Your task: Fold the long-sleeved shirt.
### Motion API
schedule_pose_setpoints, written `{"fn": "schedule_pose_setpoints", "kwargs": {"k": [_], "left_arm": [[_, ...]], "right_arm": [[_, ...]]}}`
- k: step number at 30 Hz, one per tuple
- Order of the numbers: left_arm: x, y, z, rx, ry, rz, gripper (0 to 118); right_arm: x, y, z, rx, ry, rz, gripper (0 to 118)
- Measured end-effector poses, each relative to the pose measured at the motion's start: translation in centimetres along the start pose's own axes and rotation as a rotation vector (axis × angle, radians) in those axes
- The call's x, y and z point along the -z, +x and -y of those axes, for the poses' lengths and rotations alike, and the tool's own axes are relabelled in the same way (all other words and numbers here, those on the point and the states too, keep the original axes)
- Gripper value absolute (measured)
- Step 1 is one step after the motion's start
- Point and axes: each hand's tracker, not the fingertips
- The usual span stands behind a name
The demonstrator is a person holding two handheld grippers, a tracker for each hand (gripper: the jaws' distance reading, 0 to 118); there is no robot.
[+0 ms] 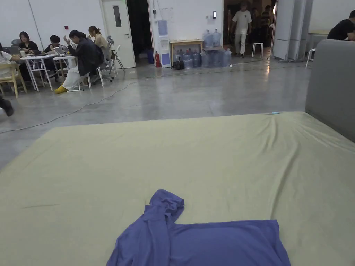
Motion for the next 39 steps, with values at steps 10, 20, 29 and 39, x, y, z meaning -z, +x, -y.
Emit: {"fn": "schedule_pose_setpoints", "kwargs": {"k": [10, 20, 29, 39], "left_arm": [[-5.0, 0.1, -0.9, -0.066, 0.135, -0.028, 17], [-6.5, 3.5, -6.0, 0.029, 0.186, -0.014, 80], [-5.0, 2.8, -25.9, 0.07, 0.18, 0.001, 0], [4.4, 2.7, -49.2, -0.171, 0.287, -0.098, 113]], "right_arm": [[-3.4, 3.7, -3.0, 0.174, -0.008, -0.099, 16], [-7.8, 3.4, -5.8, 0.347, 0.242, -0.164, 73], [-1.7, 1.1, -6.5, 0.379, 0.234, -0.348, 0], [0.3, 1.5, -6.6, 0.315, 0.36, -0.472, 0]]}}
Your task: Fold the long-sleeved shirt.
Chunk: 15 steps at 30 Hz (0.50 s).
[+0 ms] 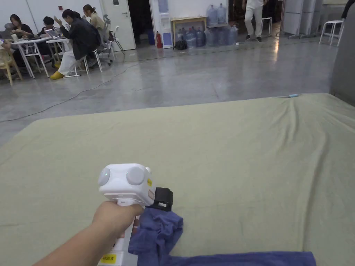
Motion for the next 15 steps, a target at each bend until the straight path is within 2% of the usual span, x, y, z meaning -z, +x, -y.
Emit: {"fn": "schedule_pose_setpoints", "kwargs": {"k": [3, 7, 9, 11, 12, 13, 14, 15], "left_arm": [[4.3, 0.2, -1.8, -0.021, -0.054, 0.006, 113], [7.9, 0.1, -1.8, -0.021, -0.092, -0.042, 112], [8.9, -0.2, -1.3, -0.038, -0.121, -0.069, 107], [9.0, -0.8, -0.8, -0.073, -0.123, -0.008, 84], [8.4, -1.1, -0.7, -0.114, -0.105, -0.013, 67], [7.2, -1.4, -0.8, -0.145, -0.085, -0.019, 39], [6.3, -1.7, -0.6, -0.155, -0.121, 0.0, 17], [4.9, -2.2, -0.5, -0.152, -0.09, 0.014, 1]], "right_arm": [[0.5, -0.4, -0.1, 0.002, -0.001, -0.066, 0], [0.9, -1.2, -0.2, -0.033, -0.018, -0.085, 0], [1.1, -1.2, -0.2, -0.028, -0.024, -0.087, 0], [1.2, -0.6, -0.4, -0.012, -0.031, -0.086, 0], [1.1, -0.6, -0.2, -0.006, -0.032, -0.084, 0], [1.0, -0.4, -0.2, 0.002, -0.03, -0.079, 0], [1.0, -0.2, -0.3, 0.011, -0.029, -0.077, 0], [1.0, -0.1, -0.4, 0.017, -0.028, -0.076, 0]]}}
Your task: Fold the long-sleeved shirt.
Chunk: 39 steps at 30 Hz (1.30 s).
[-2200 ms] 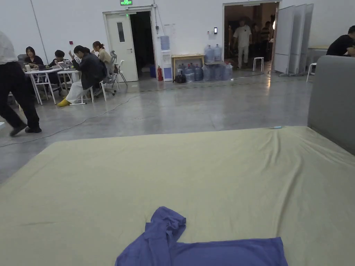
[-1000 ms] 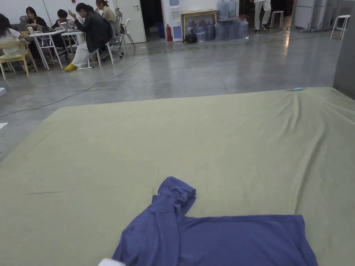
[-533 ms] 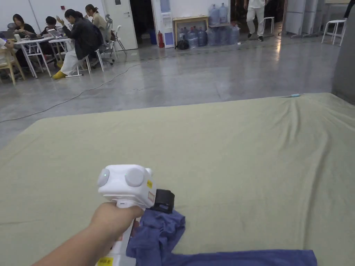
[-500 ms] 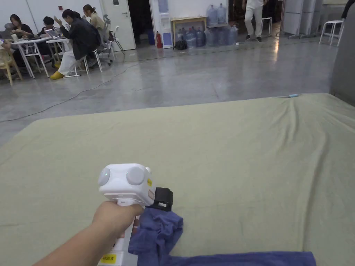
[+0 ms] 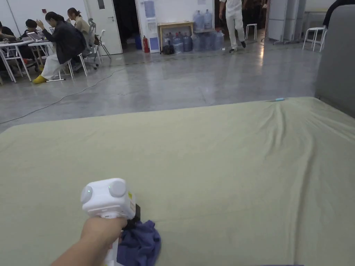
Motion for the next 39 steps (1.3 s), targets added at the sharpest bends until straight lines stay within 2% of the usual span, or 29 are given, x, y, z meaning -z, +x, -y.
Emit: {"fn": "schedule_pose_setpoints", "kwargs": {"k": [3, 7, 12, 16, 21, 24, 28, 30, 33, 35, 36, 37, 38, 39], "left_arm": [[-4.6, -0.8, 0.3, 0.066, 0.106, 0.005, 1], [-10.6, -1.7, 3.4, 0.161, 0.149, 0.004, 1], [-18.1, -3.1, 11.4, 0.265, 0.247, -0.031, 1], [-21.1, -4.2, 18.8, 0.242, 0.258, -0.003, 1], [-18.9, -4.6, 28.4, 0.269, 0.172, -0.009, 1], [-14.5, -5.8, 31.1, 0.196, 0.067, -0.021, 1], [-9.4, -7.2, 32.6, 0.179, 0.013, -0.086, 1], [-9.7, -7.5, 32.8, 0.197, 0.098, -0.067, 1], [-10.7, -7.2, 32.3, 0.214, 0.066, -0.076, 1], [-13.0, -7.7, 32.1, 0.161, 0.102, -0.09, 1], [-14.4, -8.2, 32.0, 0.115, 0.143, -0.077, 6], [-15.5, -8.8, 32.3, 0.084, 0.18, -0.038, 39], [-17.1, -9.4, 33.0, 0.063, 0.288, 0.039, 84], [-17.8, -9.9, 33.7, 0.034, 0.288, 0.055, 116]], "right_arm": [[-0.5, -0.5, -0.1, 0.0, 0.013, -0.003, 0], [-0.8, -1.7, -0.2, -0.038, 0.032, -0.015, 0], [-0.5, -2.9, 0.1, -0.092, 0.025, -0.02, 0], [0.0, -3.1, 0.4, -0.093, 0.014, -0.02, 0], [0.2, -3.2, 0.7, -0.087, 0.006, -0.016, 0], [0.3, -3.4, 0.9, -0.088, -0.001, -0.015, 0], [0.4, -3.8, 1.1, -0.084, -0.007, -0.02, 0], [0.5, -3.8, 1.3, -0.077, -0.007, -0.02, 0], [0.4, -3.7, 1.4, -0.057, -0.005, -0.018, 0], [-0.3, -3.6, 1.2, -0.043, 0.013, -0.015, 0], [-0.9, -3.7, 1.0, -0.037, 0.03, -0.01, 0], [-1.4, -3.8, 0.9, -0.036, 0.048, -0.011, 0], [-2.0, -4.0, 0.9, -0.038, 0.065, -0.018, 0], [-2.5, -4.1, 0.8, -0.04, 0.076, -0.024, 0]]}}
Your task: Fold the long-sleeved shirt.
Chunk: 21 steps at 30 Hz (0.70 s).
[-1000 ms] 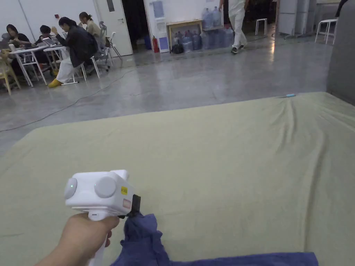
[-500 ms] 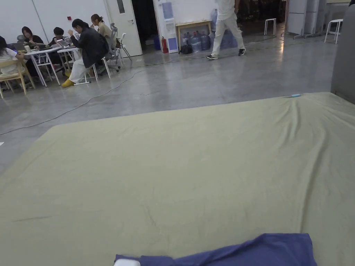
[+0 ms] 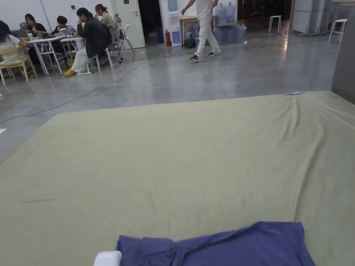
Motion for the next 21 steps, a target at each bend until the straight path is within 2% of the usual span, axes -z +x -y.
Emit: {"fn": "schedule_pose_setpoints", "kwargs": {"k": [2, 4, 6, 8, 9, 10, 12, 15, 17, 18, 19, 20, 21], "left_arm": [[-0.8, -0.6, 1.8, -0.027, -0.019, 0.022, 114], [-1.4, -0.5, 3.5, 0.004, -0.116, 0.017, 117], [-0.3, -0.3, 5.6, 0.065, -0.228, 0.006, 114], [0.3, -0.2, 6.3, 0.076, -0.235, -0.073, 106], [1.2, -0.5, 6.0, 0.063, -0.244, -0.003, 70], [1.7, -0.9, 5.3, 0.018, -0.25, 0.021, 0], [2.4, -1.7, 1.8, -0.054, -0.193, 0.051, 0], [4.9, -2.4, -4.1, 0.039, -0.107, -0.028, 0], [7.4, -2.6, -7.0, 0.072, -0.146, -0.073, 0], [9.0, -3.0, -8.5, 0.054, -0.155, -0.061, 11], [9.8, -3.3, -10.1, 0.04, -0.16, -0.072, 54], [11.2, -3.5, -11.2, 0.03, -0.155, -0.11, 83], [12.8, -3.8, -12.0, 0.02, -0.168, -0.115, 97]], "right_arm": [[-0.2, -0.1, 0.0, 0.0, 0.008, 0.001, 0], [0.0, -0.2, 0.1, 0.001, 0.002, 0.007, 0], [0.5, -0.2, 0.3, -0.003, -0.017, 0.018, 0], [0.9, -0.2, 0.5, -0.012, -0.03, 0.023, 0], [1.0, -0.3, 0.5, -0.016, -0.034, 0.023, 0], [1.0, -0.5, 0.4, -0.018, -0.038, 0.022, 0], [1.2, -0.5, 0.4, -0.019, -0.045, 0.017, 0], [1.7, -0.2, 0.5, -0.014, -0.058, 0.018, 0], [1.9, 0.0, 0.6, -0.012, -0.066, 0.024, 0], [2.2, 0.3, 0.8, -0.011, -0.07, 0.03, 0], [2.3, 0.5, 0.9, -0.009, -0.073, 0.035, 0], [2.4, 0.7, 0.9, -0.006, -0.079, 0.041, 0], [2.5, 0.9, 0.9, -0.005, -0.084, 0.048, 0]]}}
